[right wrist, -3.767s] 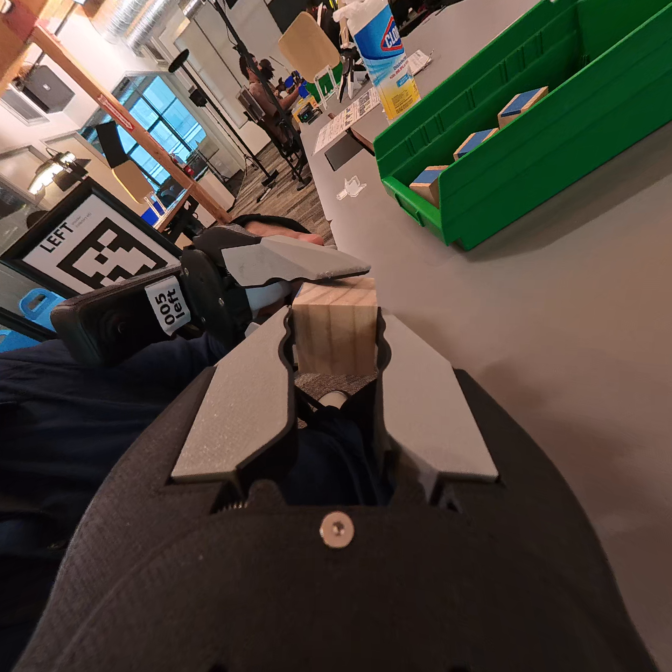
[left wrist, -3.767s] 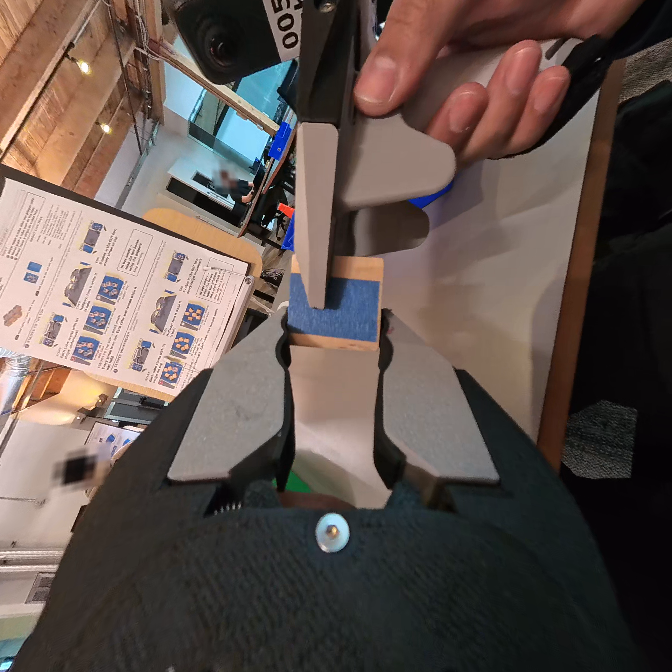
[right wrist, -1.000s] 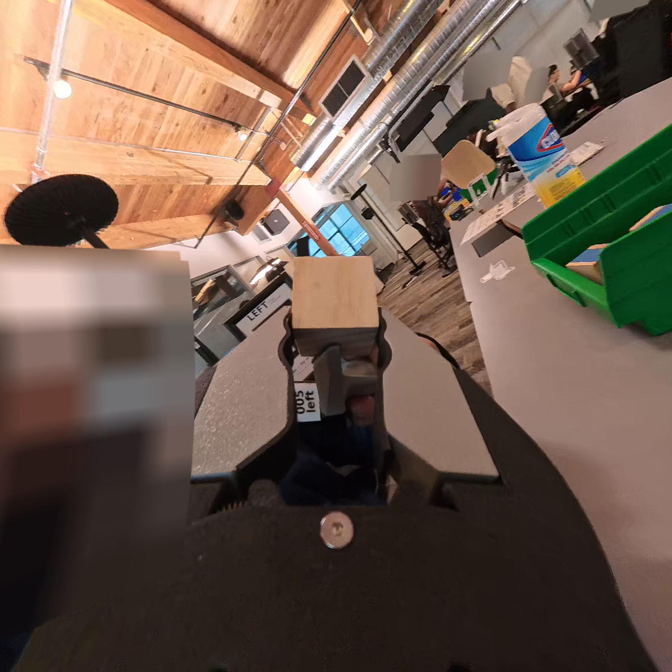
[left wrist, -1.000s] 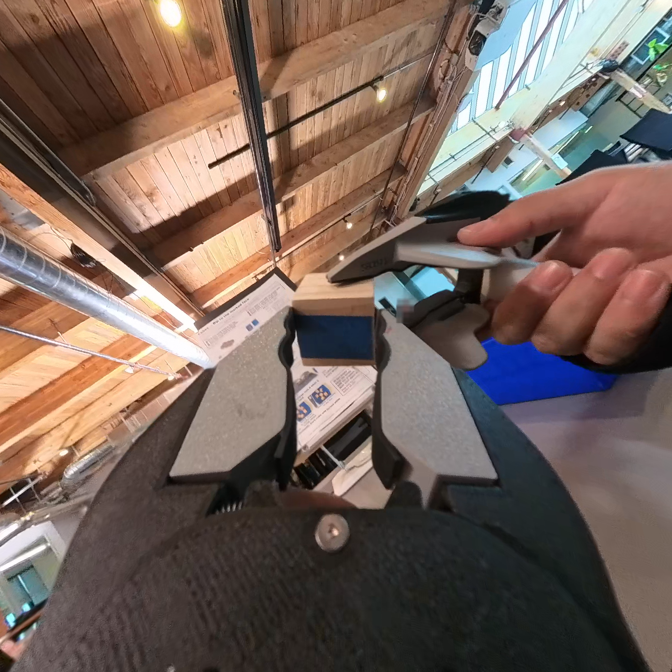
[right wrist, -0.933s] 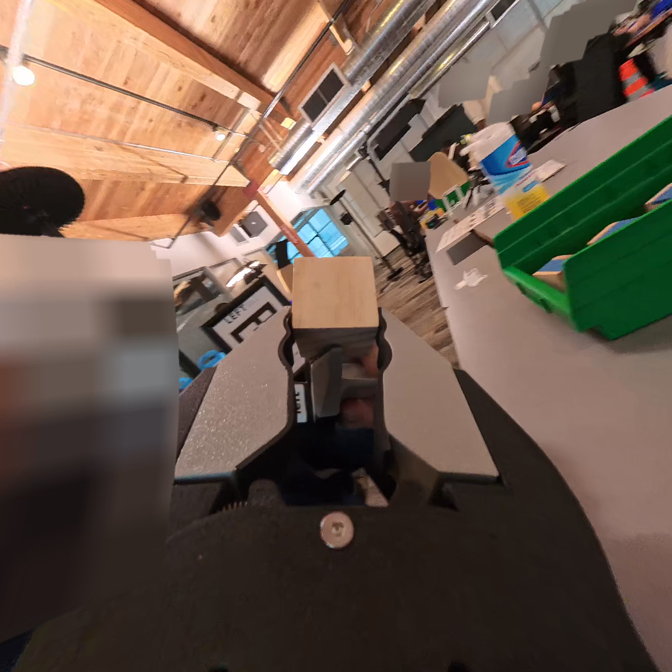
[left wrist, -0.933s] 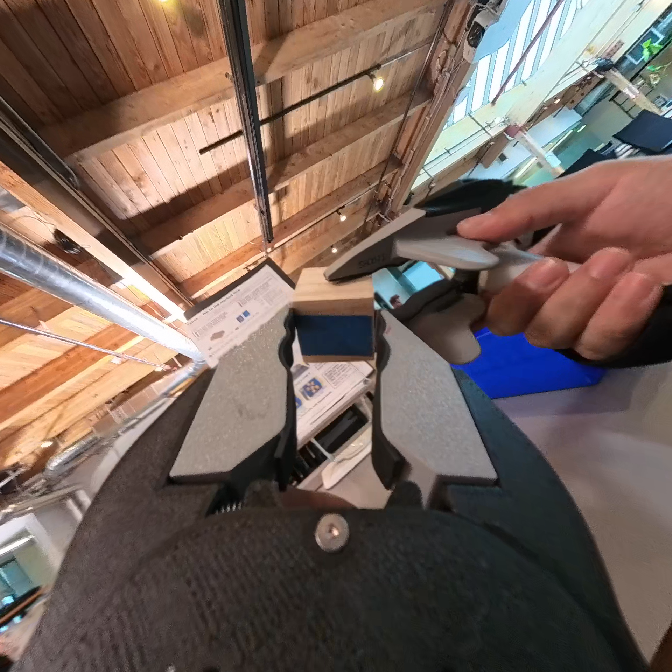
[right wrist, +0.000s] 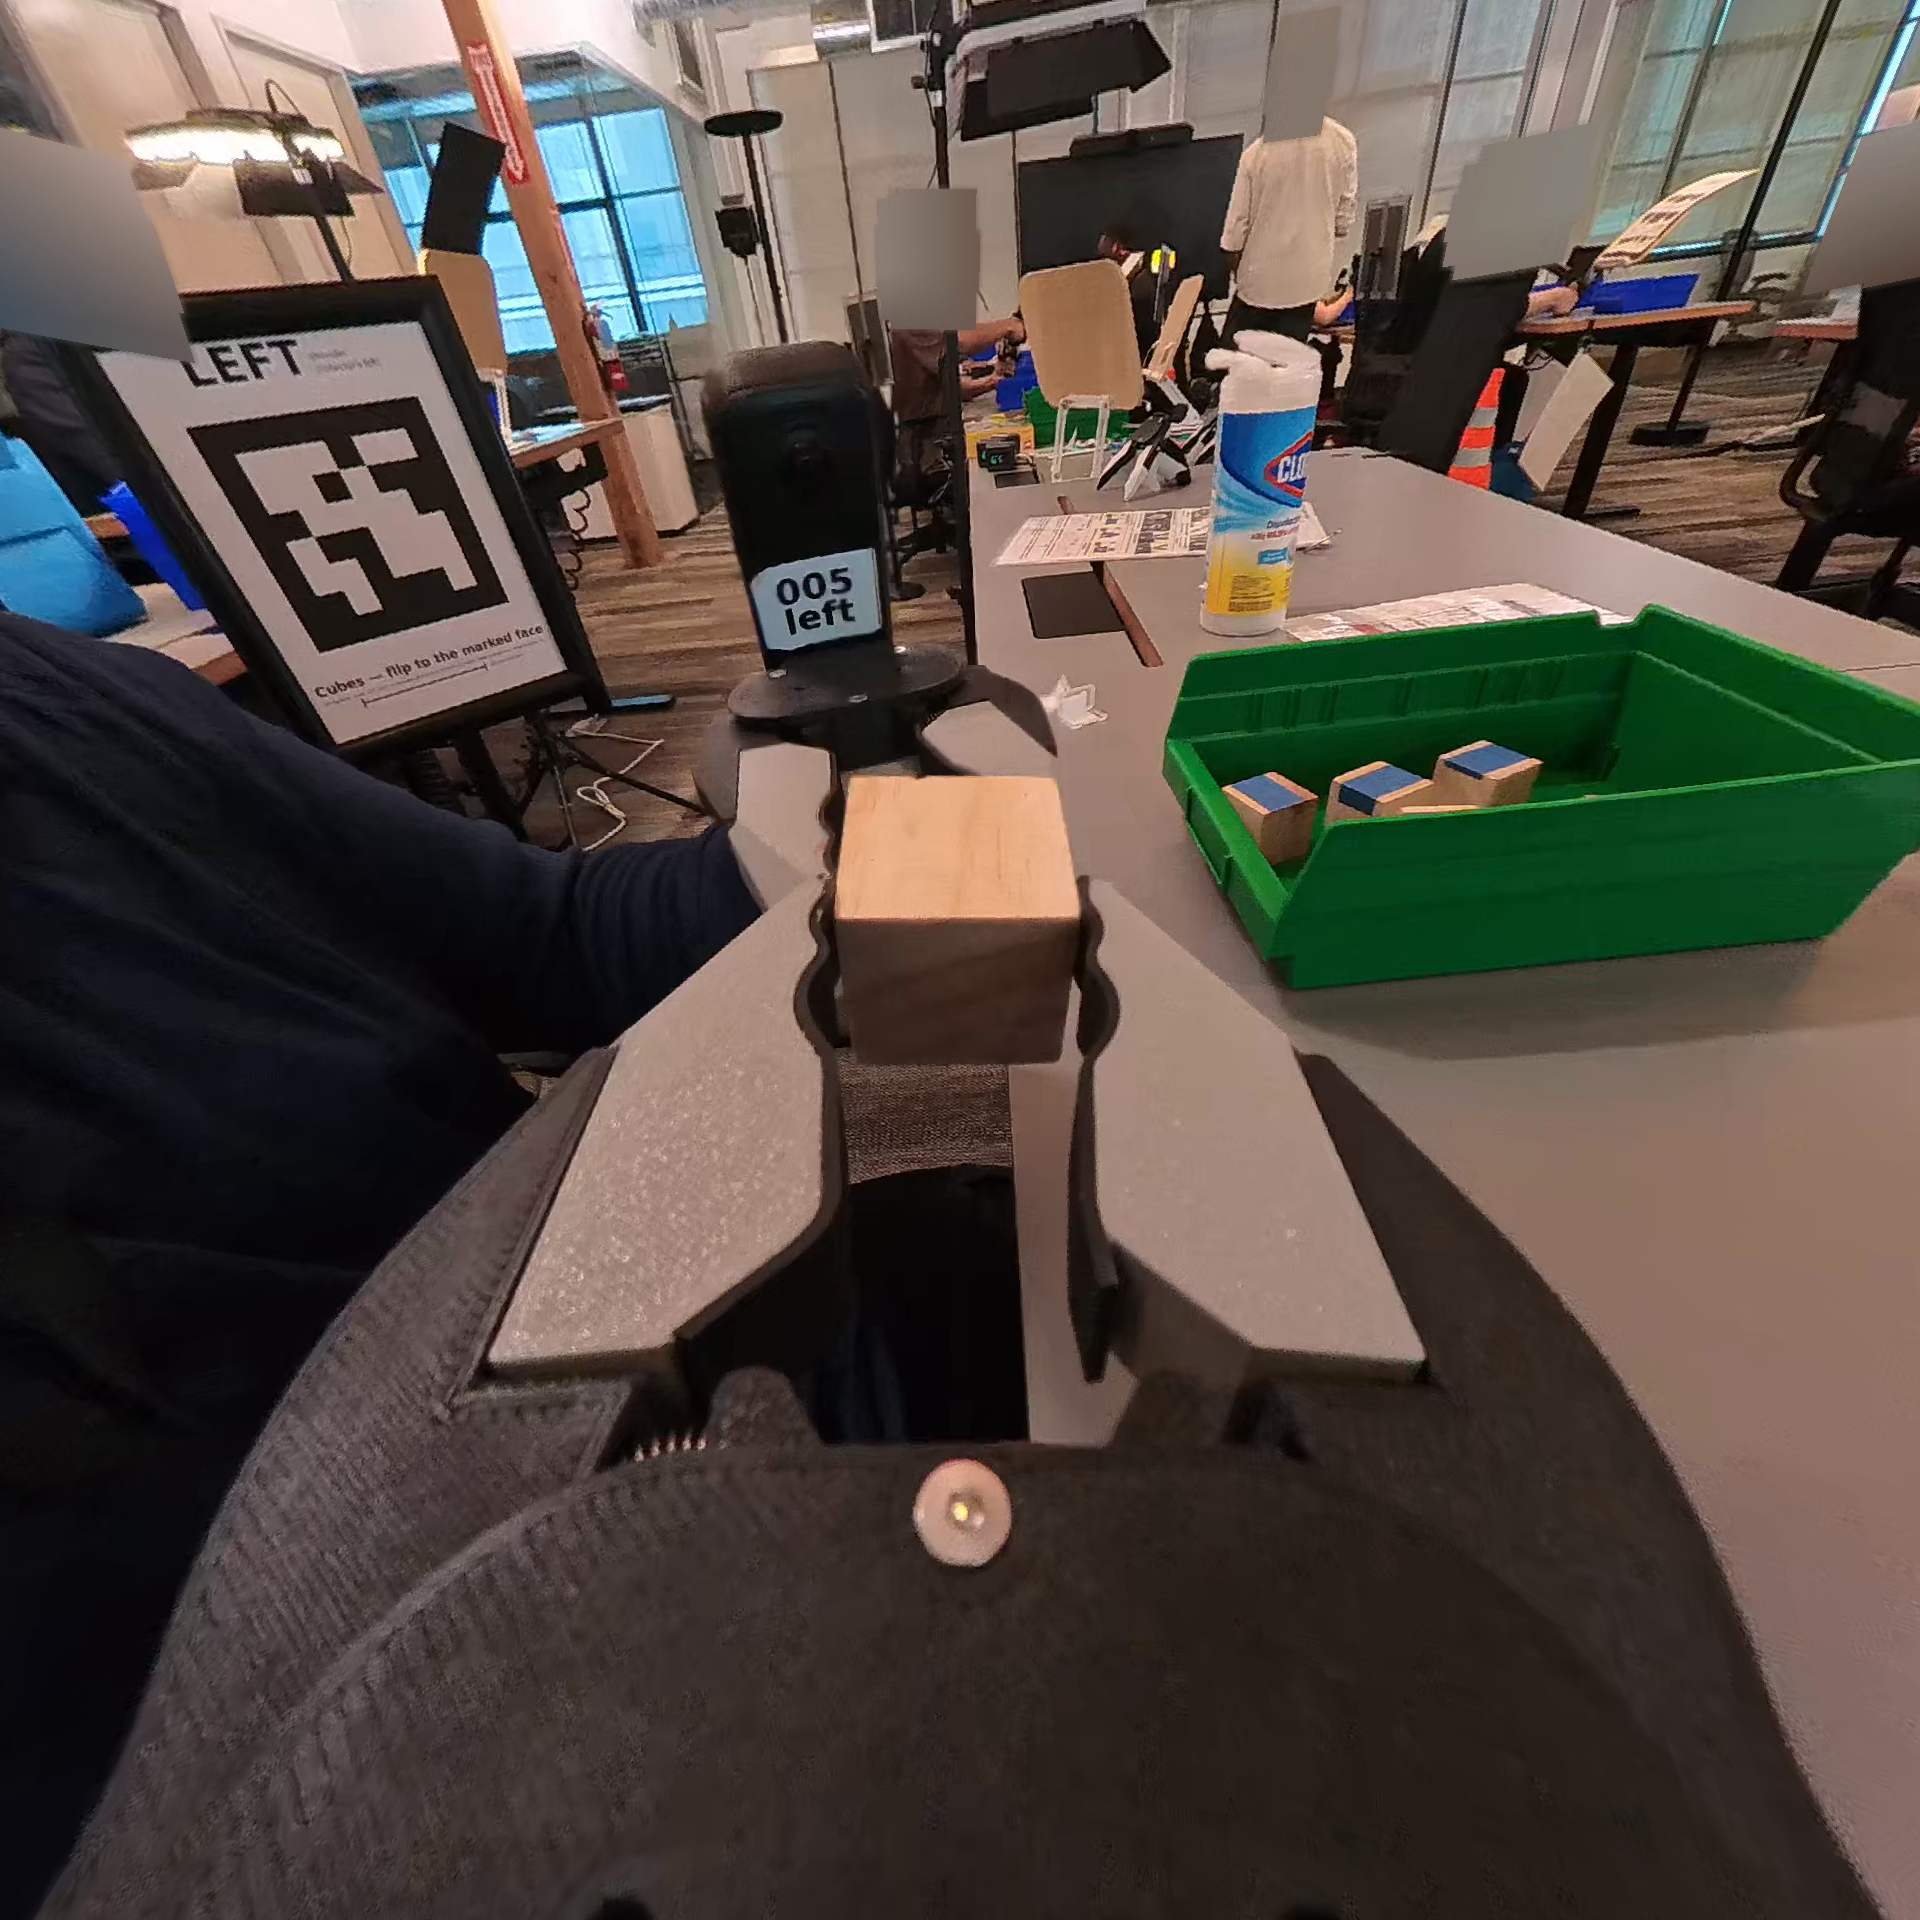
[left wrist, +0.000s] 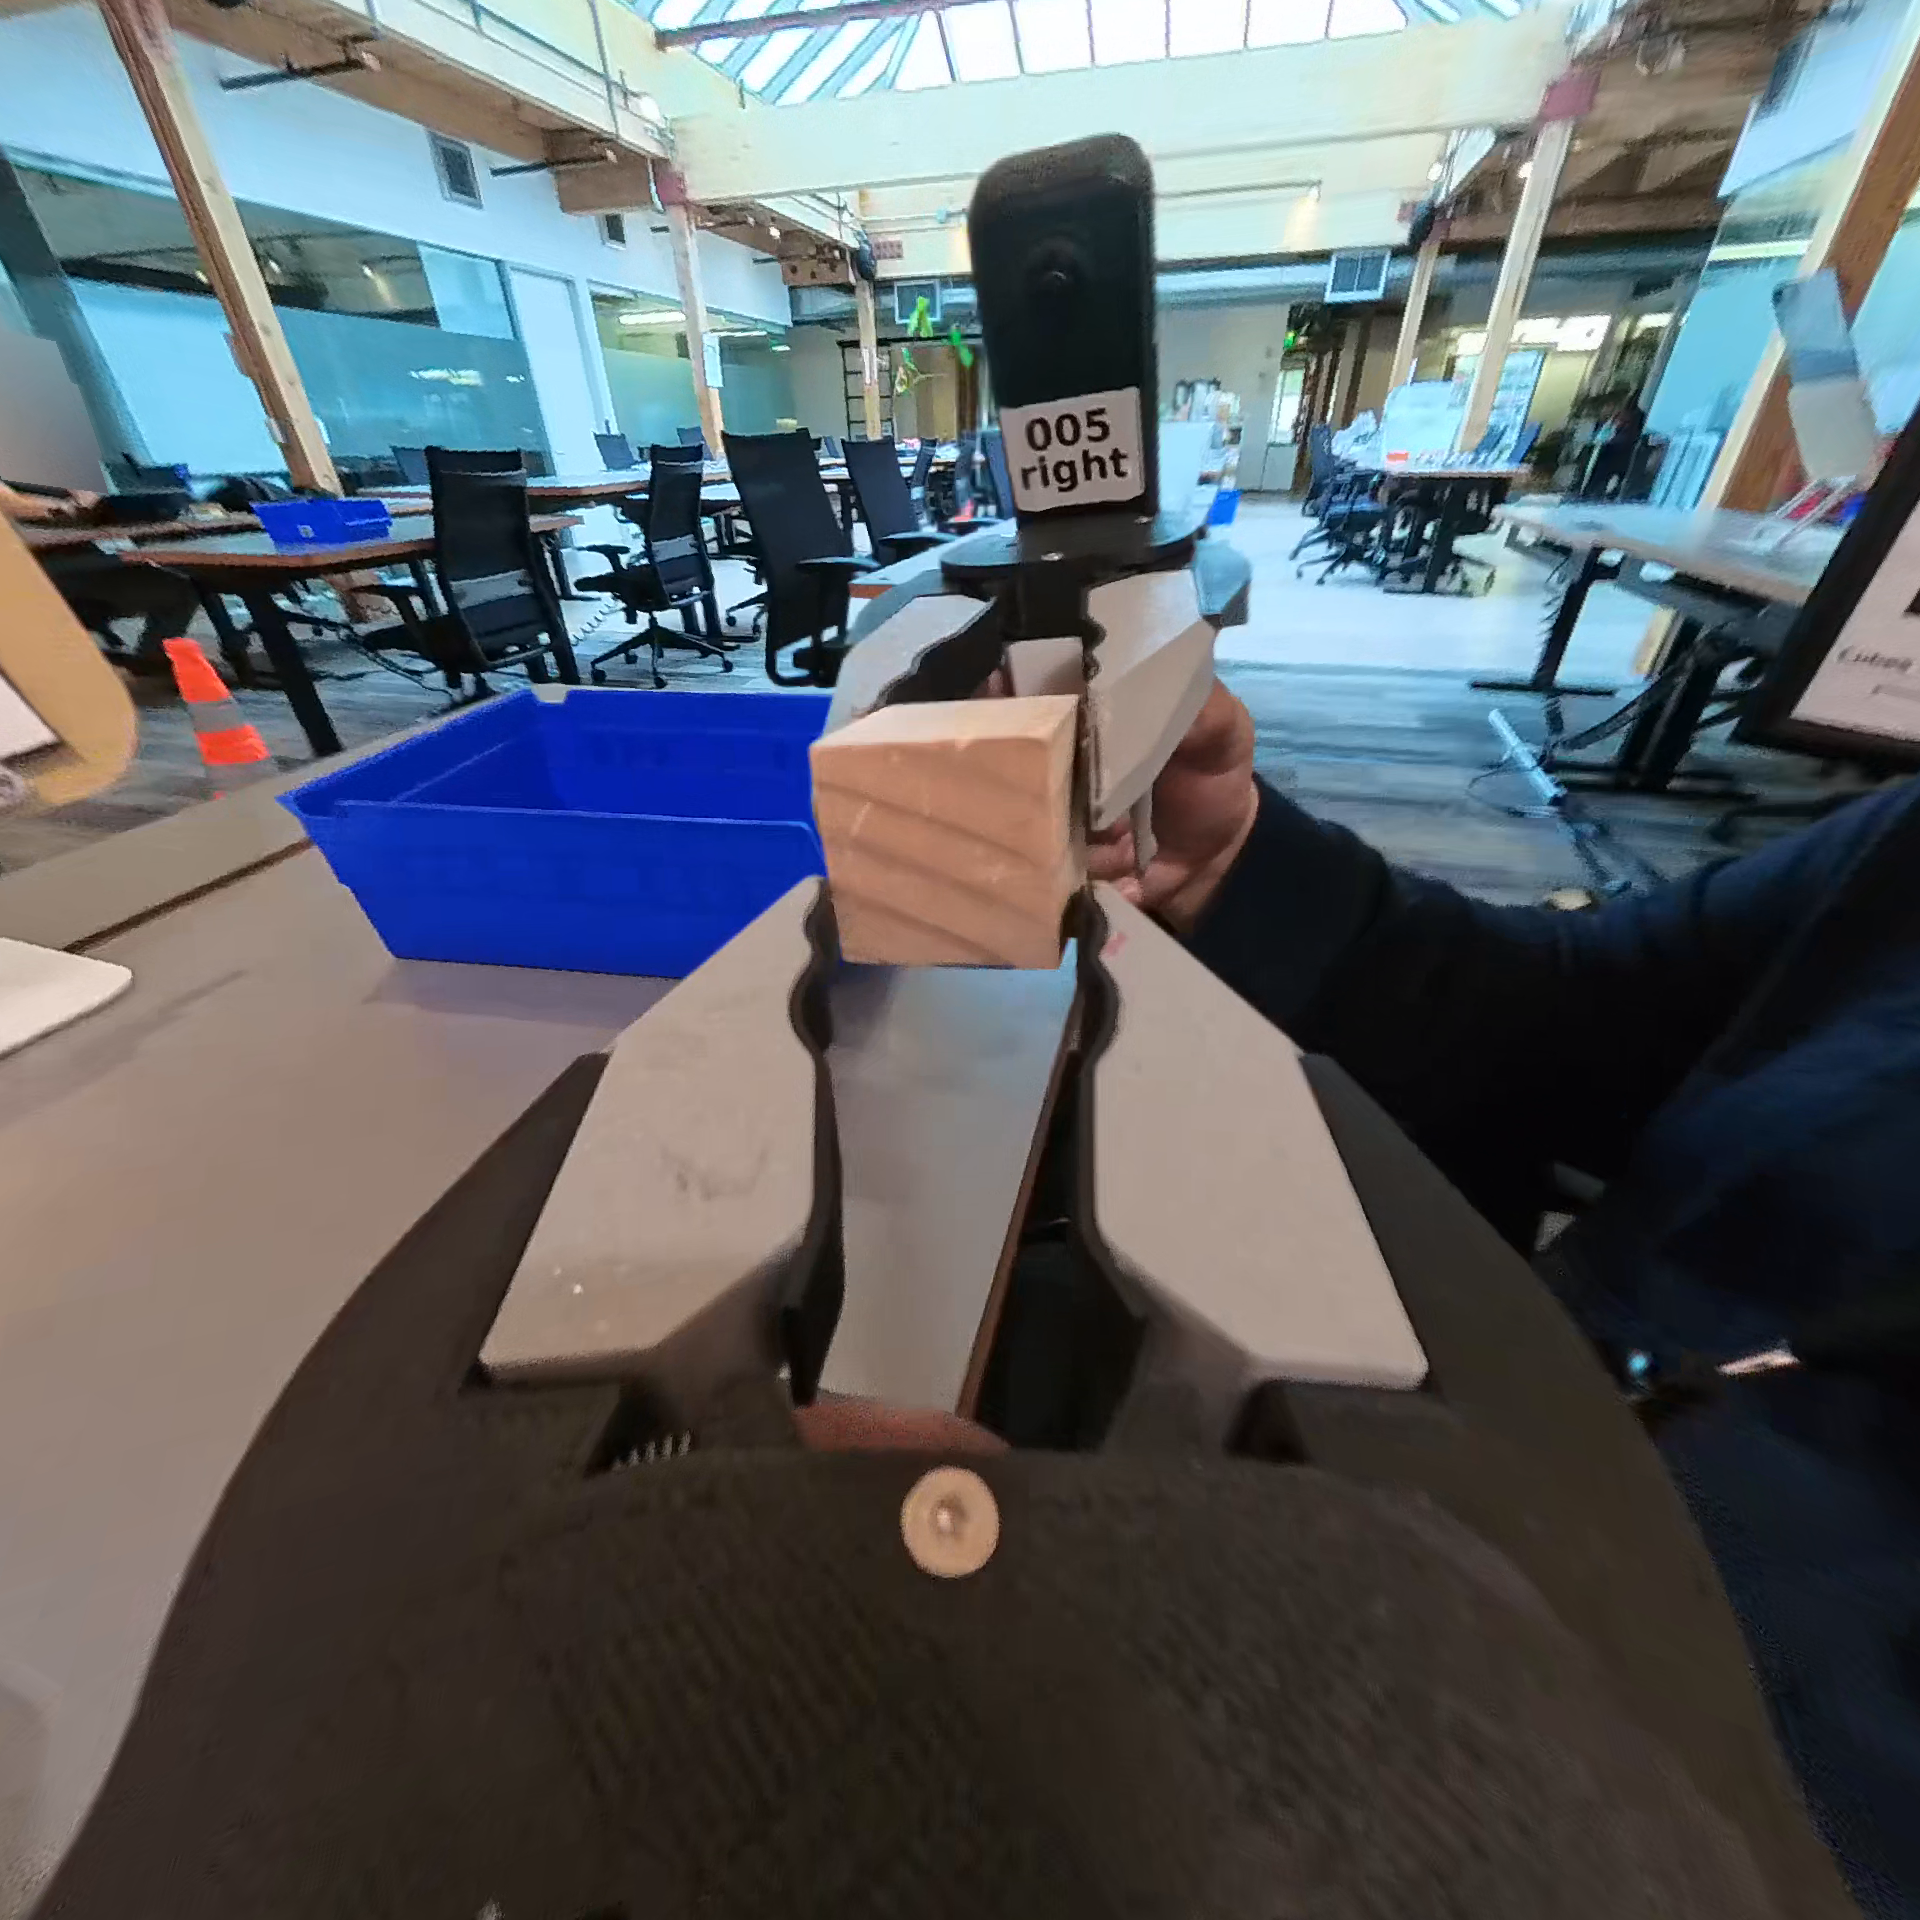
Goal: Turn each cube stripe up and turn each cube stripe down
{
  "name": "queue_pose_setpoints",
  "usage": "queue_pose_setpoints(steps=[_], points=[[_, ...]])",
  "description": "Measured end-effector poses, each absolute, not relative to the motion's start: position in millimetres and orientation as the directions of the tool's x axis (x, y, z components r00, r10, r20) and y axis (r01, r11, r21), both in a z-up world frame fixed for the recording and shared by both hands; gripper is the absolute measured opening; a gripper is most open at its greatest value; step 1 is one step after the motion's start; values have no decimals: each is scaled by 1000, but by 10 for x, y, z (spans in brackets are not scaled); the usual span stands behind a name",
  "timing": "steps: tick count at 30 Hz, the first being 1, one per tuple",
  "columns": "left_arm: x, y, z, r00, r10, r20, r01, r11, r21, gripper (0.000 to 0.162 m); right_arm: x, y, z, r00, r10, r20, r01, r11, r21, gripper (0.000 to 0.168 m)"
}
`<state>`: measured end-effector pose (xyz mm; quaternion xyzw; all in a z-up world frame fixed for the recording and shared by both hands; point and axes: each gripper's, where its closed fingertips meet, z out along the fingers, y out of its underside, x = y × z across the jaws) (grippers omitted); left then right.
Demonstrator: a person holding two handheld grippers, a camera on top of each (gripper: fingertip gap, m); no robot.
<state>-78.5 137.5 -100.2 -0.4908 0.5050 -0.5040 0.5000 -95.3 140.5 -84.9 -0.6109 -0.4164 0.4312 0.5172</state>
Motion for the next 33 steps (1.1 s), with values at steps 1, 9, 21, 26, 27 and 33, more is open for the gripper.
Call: queue_pose_setpoints(steps=[1,9,21,26,27,33], points=[[-779,1373,-1010,-7,-999,-39,6,39,-999,45,-958,1403,-853,277,956,-97,61,-119,-991,42],[-786,1377,-1030,10,-994,-106,-36,105,-994,44,-957,1403,-872,270,955,-123,68,-147,-987,43],[-740,1577,-1274,103,-991,-86,-154,69,-986,54,-636,1633,-938,486,873,45,232,-80,-969,43],[-749,1669,-1312,145,-987,-75,-175,49,-983,52,478,2123,-810,795,605,34,125,-110,-986,43],[-748,1677,-1316,149,-986,-79,-177,52,-983,51,773,2225,-820,854,520,3,78,-122,-989,43],[-712,1684,-1356,156,-982,-106,-196,74,-978,49,2066,2657,-1500,998,44,-53,-37,-304,-952,43]])
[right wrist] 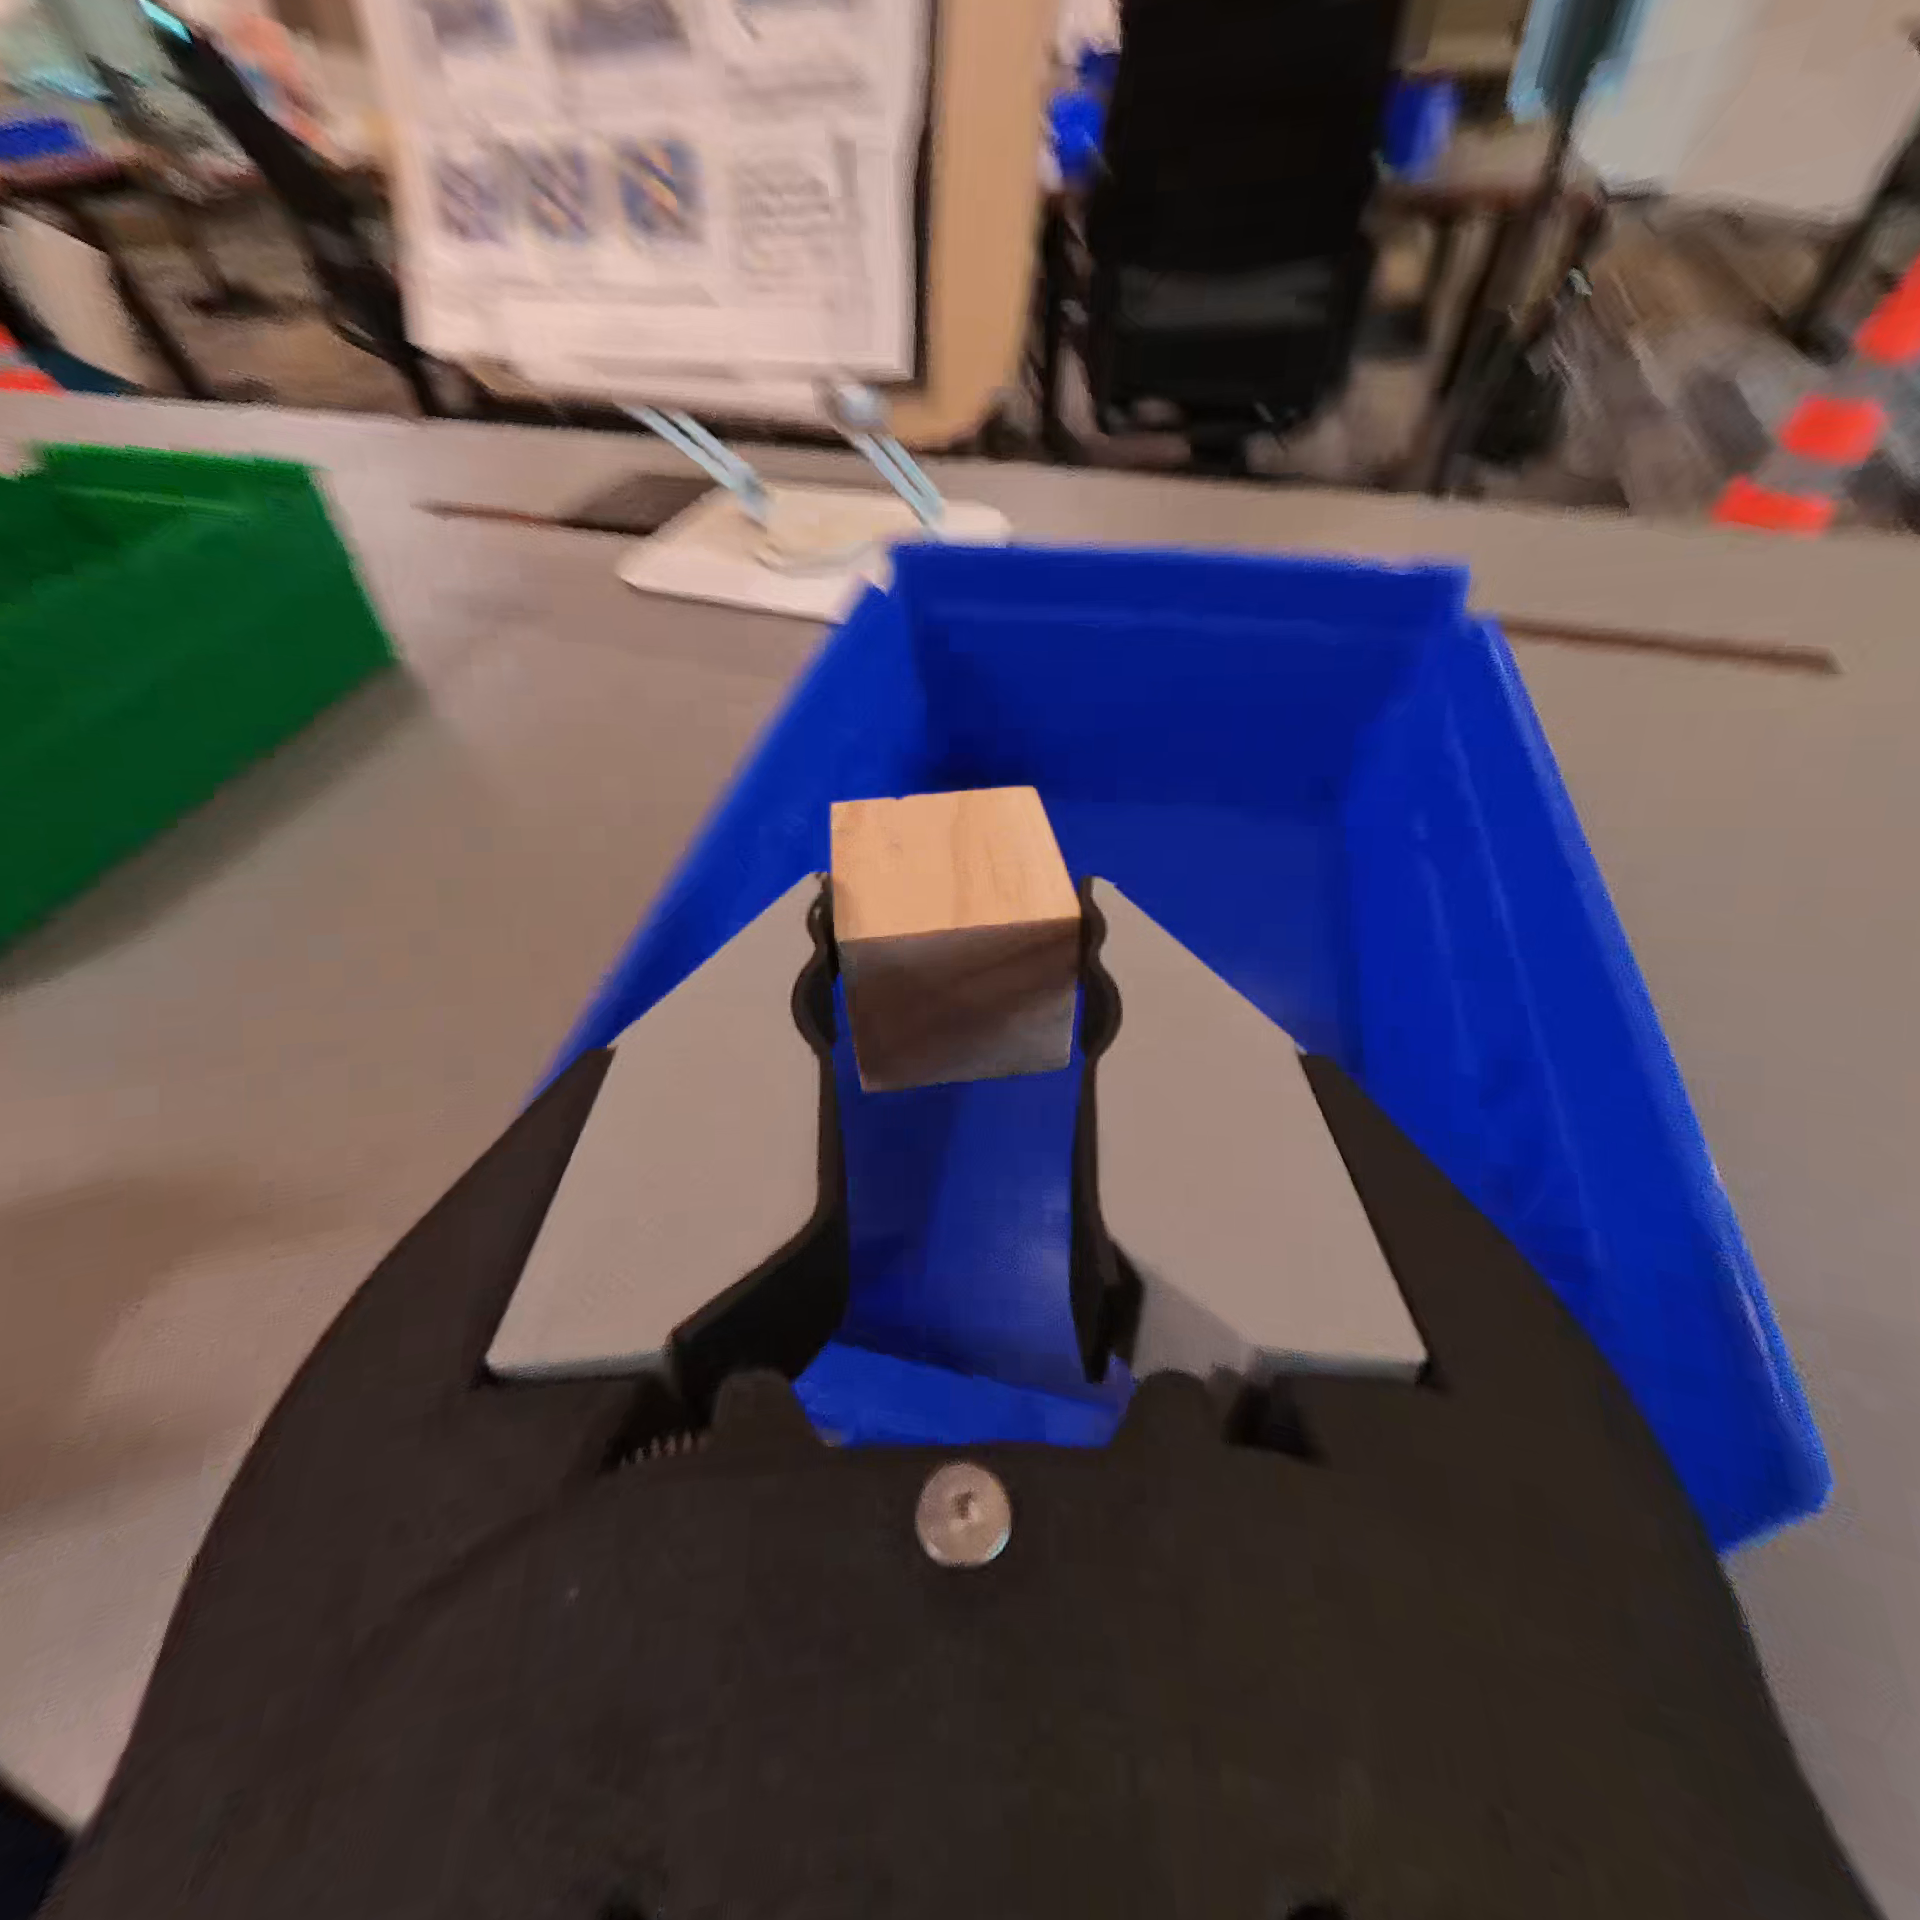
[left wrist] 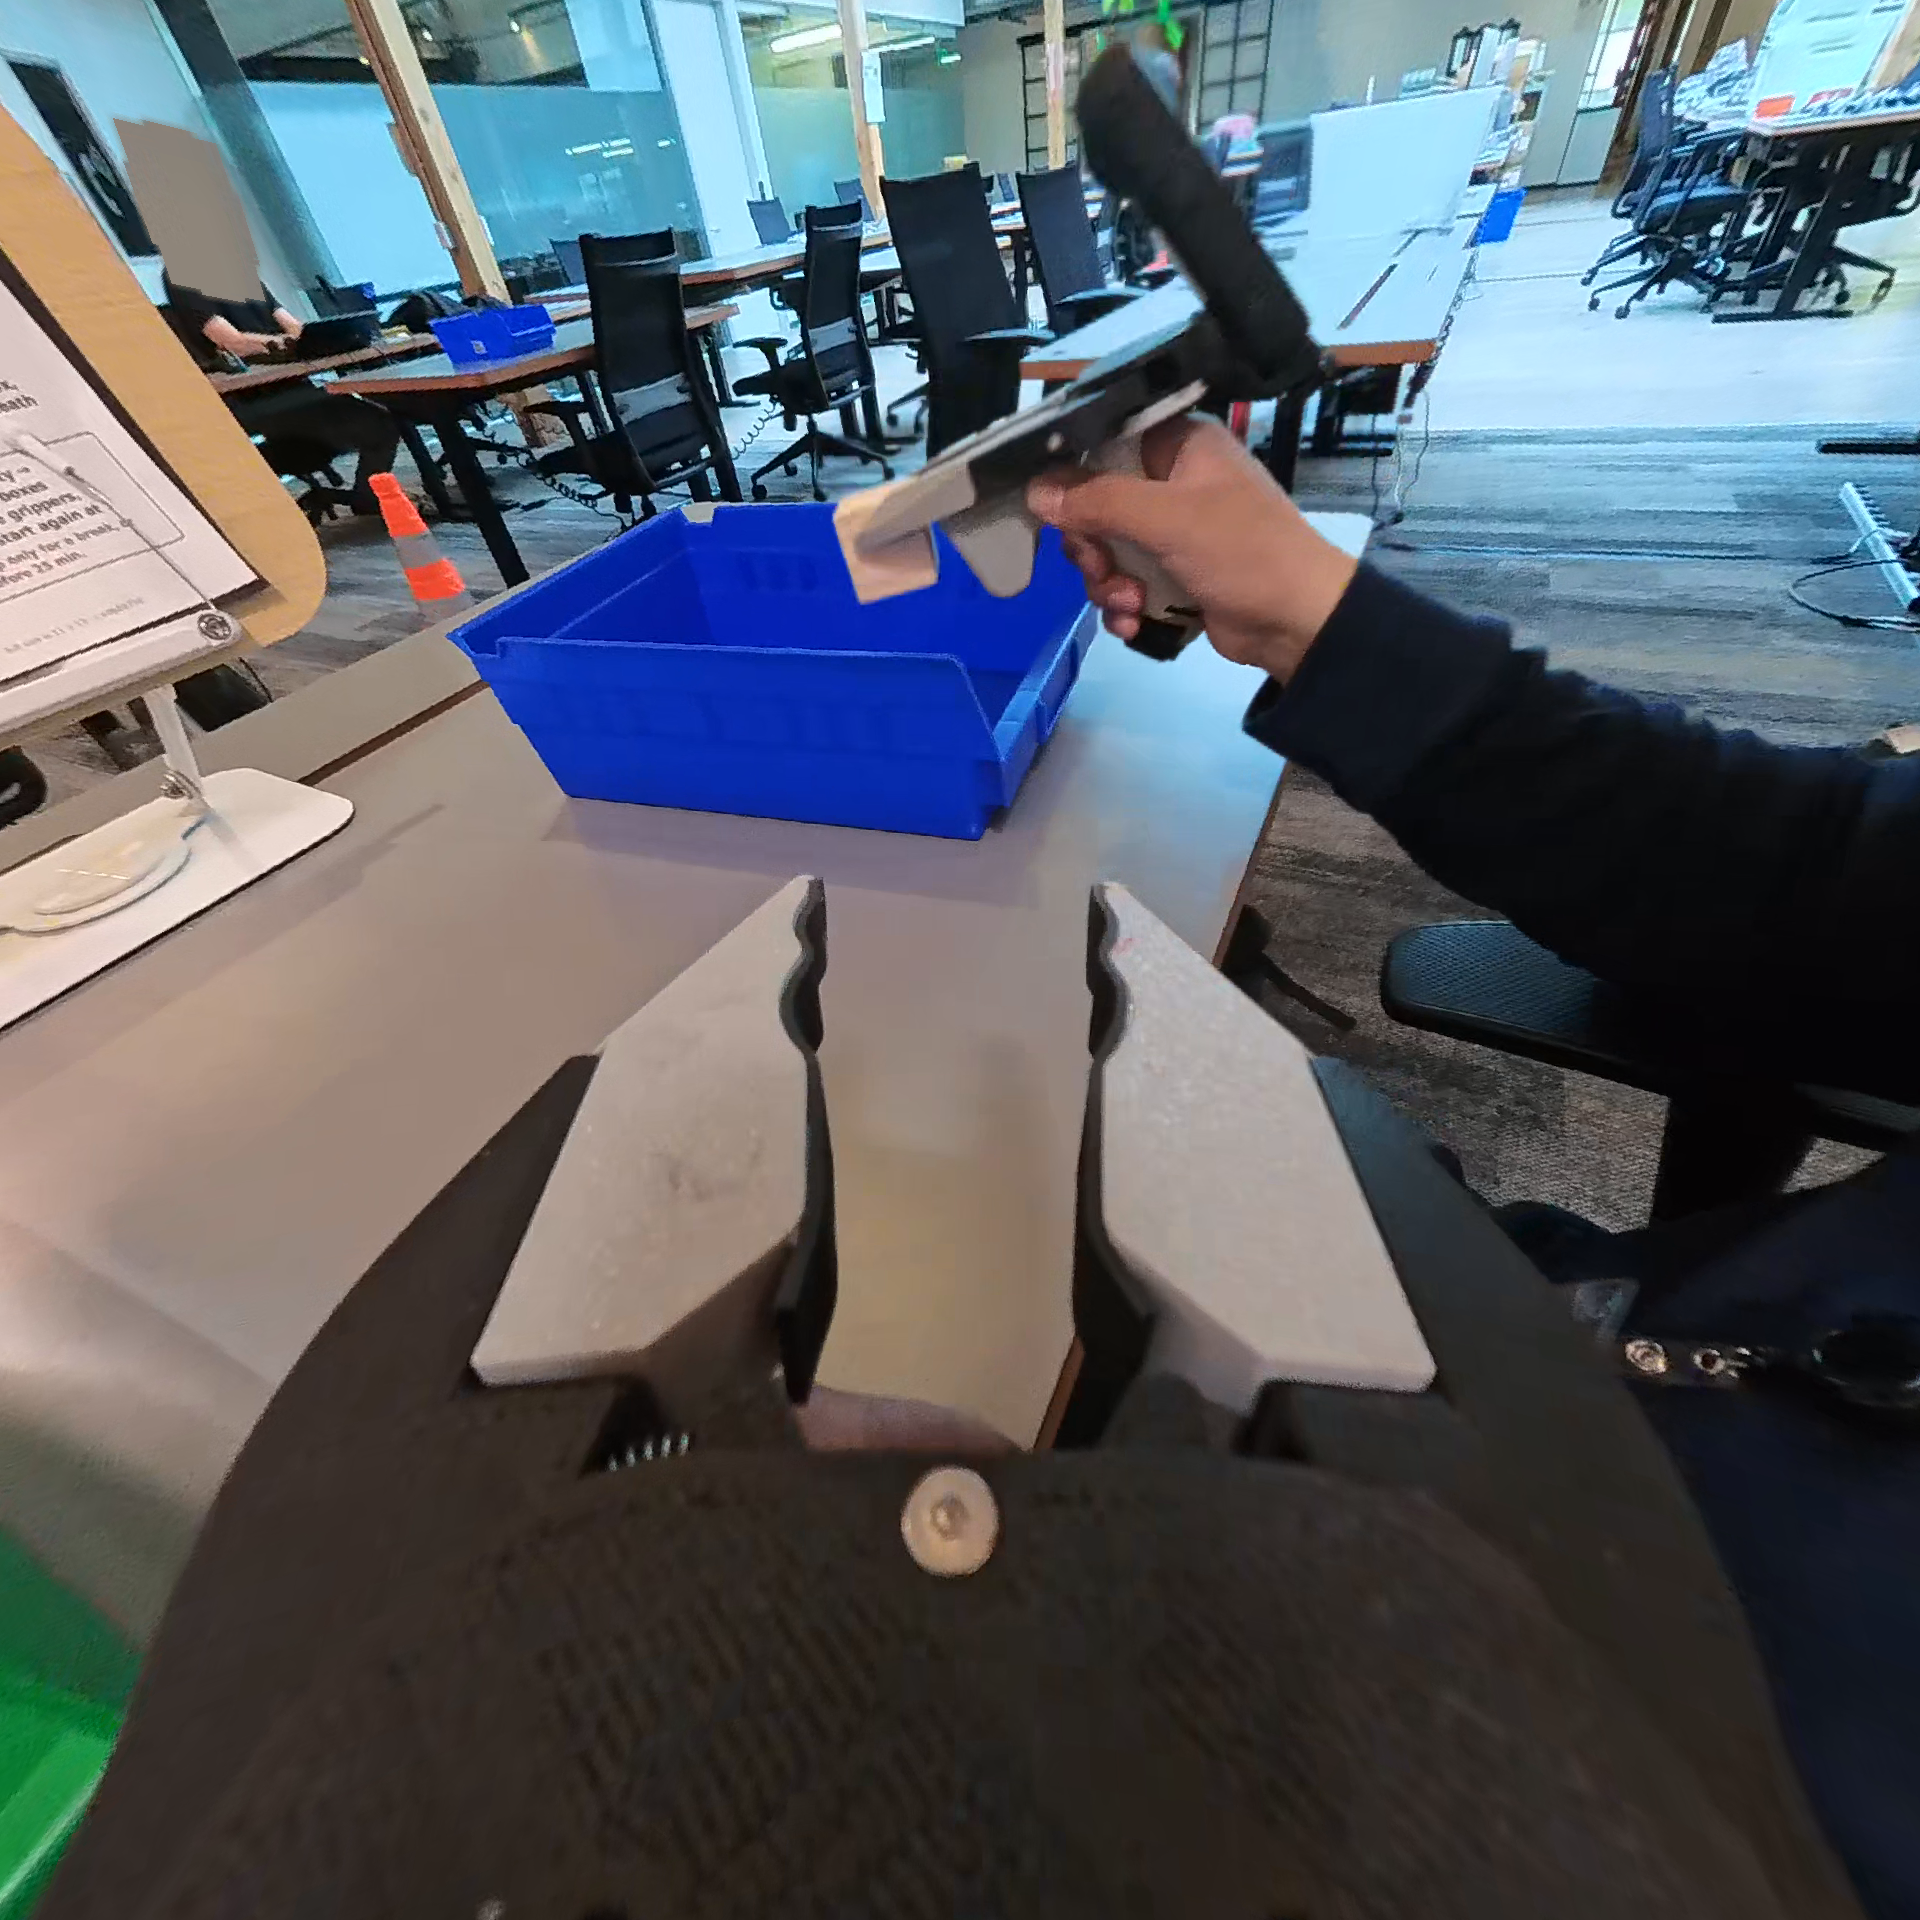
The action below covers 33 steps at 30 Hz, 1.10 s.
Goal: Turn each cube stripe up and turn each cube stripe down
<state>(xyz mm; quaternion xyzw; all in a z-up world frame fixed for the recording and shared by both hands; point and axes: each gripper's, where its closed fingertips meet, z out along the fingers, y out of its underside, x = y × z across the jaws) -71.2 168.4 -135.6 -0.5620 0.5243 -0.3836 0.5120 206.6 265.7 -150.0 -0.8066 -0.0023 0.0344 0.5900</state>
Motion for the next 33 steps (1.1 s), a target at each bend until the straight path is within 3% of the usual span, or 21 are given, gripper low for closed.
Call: queue_pose_setpoints(steps=[6,18,23,28,33], points=[[-686,1666,-1388,149,-983,-105,-205,73,-976,48,2451,2915,-2042,995,-97,31,-25,-526,-850,44],[-736,1760,-1378,171,-980,-99,-207,62,-976,48,2576,3536,-2439,993,-60,103,24,-742,-670,44],[-826,1848,-1366,206,-971,-119,-234,69,-970,50,2593,3388,-2668,987,-52,149,33,-855,-518,46],[-1125,2213,-1340,341,-938,-64,-268,-32,-963,56,2536,3259,-2366,985,-74,156,37,-792,-609,46],[-1857,2910,-1283,619,-784,-52,-252,-135,-958,61,2075,2968,-1563,1000,-1,6,5,-552,-834,46]])
